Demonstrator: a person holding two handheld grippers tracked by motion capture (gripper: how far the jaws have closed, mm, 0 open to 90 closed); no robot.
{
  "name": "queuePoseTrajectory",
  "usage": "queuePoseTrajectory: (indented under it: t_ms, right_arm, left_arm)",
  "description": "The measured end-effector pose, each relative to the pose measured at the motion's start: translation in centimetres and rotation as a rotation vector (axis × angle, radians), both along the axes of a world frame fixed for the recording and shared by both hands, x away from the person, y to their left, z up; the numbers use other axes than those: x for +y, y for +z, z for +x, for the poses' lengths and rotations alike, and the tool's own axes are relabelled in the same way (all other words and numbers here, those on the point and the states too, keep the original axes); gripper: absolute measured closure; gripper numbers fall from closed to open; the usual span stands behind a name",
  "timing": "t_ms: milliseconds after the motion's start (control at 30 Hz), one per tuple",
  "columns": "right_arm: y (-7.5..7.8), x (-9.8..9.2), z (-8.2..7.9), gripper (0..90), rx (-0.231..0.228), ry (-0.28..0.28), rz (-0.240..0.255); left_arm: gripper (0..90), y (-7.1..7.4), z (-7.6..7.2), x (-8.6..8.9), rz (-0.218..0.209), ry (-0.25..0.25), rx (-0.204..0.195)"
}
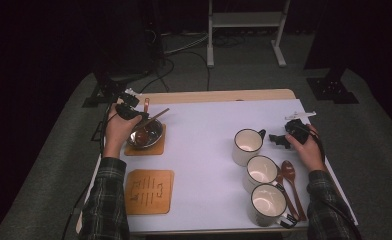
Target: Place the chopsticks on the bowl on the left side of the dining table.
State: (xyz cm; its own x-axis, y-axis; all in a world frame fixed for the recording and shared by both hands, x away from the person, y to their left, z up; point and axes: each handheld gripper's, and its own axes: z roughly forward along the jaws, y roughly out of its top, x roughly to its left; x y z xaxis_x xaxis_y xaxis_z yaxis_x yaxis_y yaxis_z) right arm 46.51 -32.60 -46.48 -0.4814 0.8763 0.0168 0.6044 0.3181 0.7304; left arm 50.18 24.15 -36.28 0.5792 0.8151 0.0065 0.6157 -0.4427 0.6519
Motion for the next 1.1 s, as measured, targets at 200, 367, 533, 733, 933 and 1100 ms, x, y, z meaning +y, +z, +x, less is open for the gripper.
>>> queuePoseTrajectory:
  t_ms: [200,367,533,733,933,1100]
  right_arm:
    - [0.0,0.0,0.0,12.9,0.000,0.000,0.000]
    - [0.0,0.0,0.0,12.9,0.001,0.001,0.000]
    - [0.0,0.0,0.0,12.8,0.001,0.001,0.000]
    - [0.0,0.0,0.0,12.8,0.001,0.001,0.000]
    - [0.0,0.0,0.0,12.8,0.001,0.001,0.000]
    - [0.0,0.0,0.0,12.7,0.002,0.001,0.001]
  left_arm:
    - [90.0,0.0,1.8,-1.1,0.018,0.012,-0.004]
    - [90.0,0.1,3.2,-2.0,0.031,0.012,-0.007]
    - [90.0,-0.3,4.2,-2.9,0.039,0.015,-0.014]
    - [90.0,-1.2,5.0,-3.2,0.046,0.023,-0.006]
    - [90.0,-2.1,5.5,-3.2,0.051,0.027,0.014]
    - [90.0,-2.6,5.7,-3.3,0.045,0.021,0.029]
